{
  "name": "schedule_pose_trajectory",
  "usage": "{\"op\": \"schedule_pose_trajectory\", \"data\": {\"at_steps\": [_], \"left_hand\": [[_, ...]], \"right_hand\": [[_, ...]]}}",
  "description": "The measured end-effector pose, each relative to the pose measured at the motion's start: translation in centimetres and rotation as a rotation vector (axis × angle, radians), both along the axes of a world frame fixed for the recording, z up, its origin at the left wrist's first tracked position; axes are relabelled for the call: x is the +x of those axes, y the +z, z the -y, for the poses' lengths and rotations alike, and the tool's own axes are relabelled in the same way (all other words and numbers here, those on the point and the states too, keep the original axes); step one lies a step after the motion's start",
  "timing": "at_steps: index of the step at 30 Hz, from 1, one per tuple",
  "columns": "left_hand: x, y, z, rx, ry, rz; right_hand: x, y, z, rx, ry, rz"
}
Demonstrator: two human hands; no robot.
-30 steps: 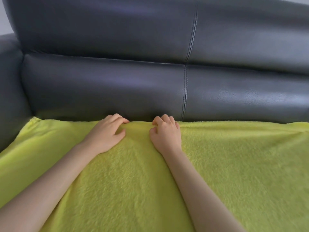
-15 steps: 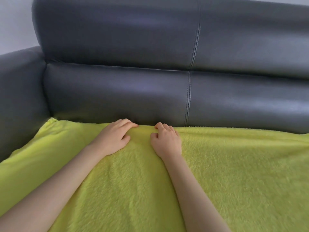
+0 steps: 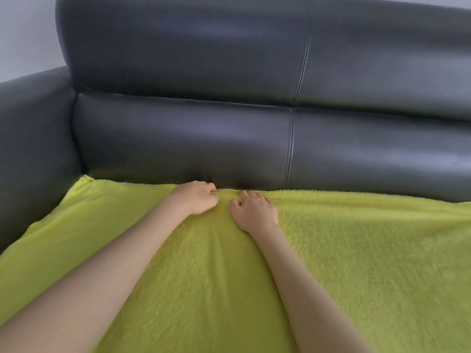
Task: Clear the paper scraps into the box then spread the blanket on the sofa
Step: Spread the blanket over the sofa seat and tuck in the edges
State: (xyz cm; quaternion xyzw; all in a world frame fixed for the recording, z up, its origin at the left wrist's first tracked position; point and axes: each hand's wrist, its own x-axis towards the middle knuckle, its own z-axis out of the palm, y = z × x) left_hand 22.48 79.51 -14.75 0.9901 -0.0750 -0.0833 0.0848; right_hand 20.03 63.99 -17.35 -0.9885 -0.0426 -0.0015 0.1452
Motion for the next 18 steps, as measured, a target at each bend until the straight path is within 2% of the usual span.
{"op": "schedule_pose_trajectory", "data": {"at_steps": [4,8,13,18], "left_hand": [[1.1,0.1,1.2,0.141,0.034,-0.030],[1.1,-2.0,2.3,0.220,0.054,0.078],[0.7,-3.1,1.5,0.062,0.058,0.153],[0.2,-3.5,0.9,-0.100,0.081,0.212]], "right_hand": [[1.7,1.9,-1.0,-0.114,-0.048,-0.174],[2.7,3.4,-1.8,-0.213,-0.079,-0.328],[2.5,3.1,-1.7,-0.159,-0.096,-0.341],[2.2,1.3,-1.3,-0.120,-0.061,-0.182]]}}
